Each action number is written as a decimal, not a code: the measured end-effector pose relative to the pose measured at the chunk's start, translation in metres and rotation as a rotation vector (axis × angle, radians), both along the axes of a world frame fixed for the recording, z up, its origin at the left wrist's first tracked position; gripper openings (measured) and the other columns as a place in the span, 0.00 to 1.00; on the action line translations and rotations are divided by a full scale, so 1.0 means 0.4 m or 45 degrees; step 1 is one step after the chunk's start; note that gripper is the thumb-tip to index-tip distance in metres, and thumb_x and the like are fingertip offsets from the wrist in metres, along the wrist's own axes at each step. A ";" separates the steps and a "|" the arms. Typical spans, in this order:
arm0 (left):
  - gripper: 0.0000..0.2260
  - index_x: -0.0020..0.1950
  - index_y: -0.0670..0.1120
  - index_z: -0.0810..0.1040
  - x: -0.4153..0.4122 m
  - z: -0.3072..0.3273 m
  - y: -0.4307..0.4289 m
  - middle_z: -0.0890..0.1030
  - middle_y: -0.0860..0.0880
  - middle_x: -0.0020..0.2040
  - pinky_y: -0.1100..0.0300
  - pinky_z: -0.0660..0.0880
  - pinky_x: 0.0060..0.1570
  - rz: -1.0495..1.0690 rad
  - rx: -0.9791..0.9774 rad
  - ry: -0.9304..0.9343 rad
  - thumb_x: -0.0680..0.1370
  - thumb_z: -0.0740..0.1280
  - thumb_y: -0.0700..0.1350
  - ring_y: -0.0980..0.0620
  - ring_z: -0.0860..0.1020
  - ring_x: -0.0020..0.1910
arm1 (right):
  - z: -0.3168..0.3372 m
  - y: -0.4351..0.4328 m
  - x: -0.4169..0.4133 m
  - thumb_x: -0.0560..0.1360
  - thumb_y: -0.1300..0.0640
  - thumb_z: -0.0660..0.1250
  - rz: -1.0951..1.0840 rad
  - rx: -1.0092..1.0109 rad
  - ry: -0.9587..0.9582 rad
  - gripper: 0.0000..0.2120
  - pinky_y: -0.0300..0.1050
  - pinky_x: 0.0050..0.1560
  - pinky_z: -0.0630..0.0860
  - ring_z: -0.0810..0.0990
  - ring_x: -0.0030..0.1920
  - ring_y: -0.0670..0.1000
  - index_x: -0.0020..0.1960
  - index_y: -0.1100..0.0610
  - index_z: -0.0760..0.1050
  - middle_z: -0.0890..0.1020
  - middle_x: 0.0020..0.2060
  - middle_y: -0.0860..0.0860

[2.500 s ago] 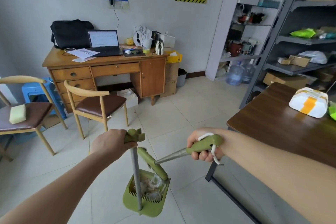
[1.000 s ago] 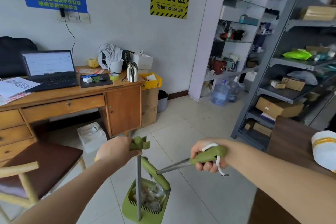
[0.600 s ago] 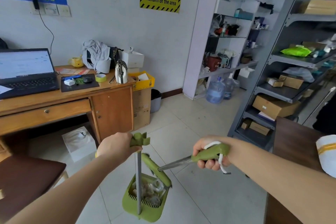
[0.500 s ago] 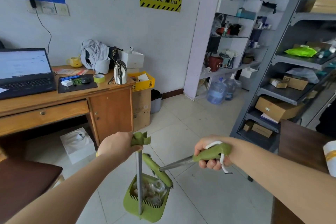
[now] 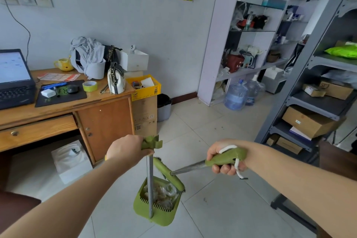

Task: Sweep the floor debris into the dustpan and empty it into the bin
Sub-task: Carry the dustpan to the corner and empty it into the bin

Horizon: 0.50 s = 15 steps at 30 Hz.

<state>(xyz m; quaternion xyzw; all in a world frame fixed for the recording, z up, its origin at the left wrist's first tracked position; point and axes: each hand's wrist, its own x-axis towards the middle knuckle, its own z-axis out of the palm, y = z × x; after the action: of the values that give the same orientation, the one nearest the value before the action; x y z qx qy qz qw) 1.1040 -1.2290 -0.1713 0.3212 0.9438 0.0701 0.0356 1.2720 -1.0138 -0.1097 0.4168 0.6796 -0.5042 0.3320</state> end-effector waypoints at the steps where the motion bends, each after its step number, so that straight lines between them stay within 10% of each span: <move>1: 0.16 0.44 0.52 0.75 -0.015 0.000 0.022 0.79 0.54 0.36 0.56 0.79 0.37 0.004 0.002 0.005 0.74 0.65 0.65 0.54 0.79 0.37 | -0.002 0.020 -0.014 0.77 0.57 0.57 -0.008 -0.004 0.009 0.09 0.30 0.17 0.58 0.67 0.16 0.46 0.41 0.61 0.67 0.73 0.26 0.53; 15: 0.16 0.46 0.52 0.75 -0.205 -0.001 0.279 0.79 0.53 0.39 0.58 0.77 0.35 -0.018 0.003 -0.010 0.74 0.65 0.64 0.53 0.79 0.37 | -0.011 0.255 -0.182 0.77 0.58 0.57 -0.062 -0.033 0.050 0.09 0.29 0.16 0.58 0.67 0.15 0.46 0.40 0.61 0.67 0.72 0.28 0.53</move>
<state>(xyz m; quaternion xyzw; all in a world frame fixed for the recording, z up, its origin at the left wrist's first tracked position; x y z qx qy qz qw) 1.0221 -1.1175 -0.1716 0.3276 0.9412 0.0721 0.0394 1.1992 -0.9119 -0.1139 0.4189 0.6692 -0.5289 0.3114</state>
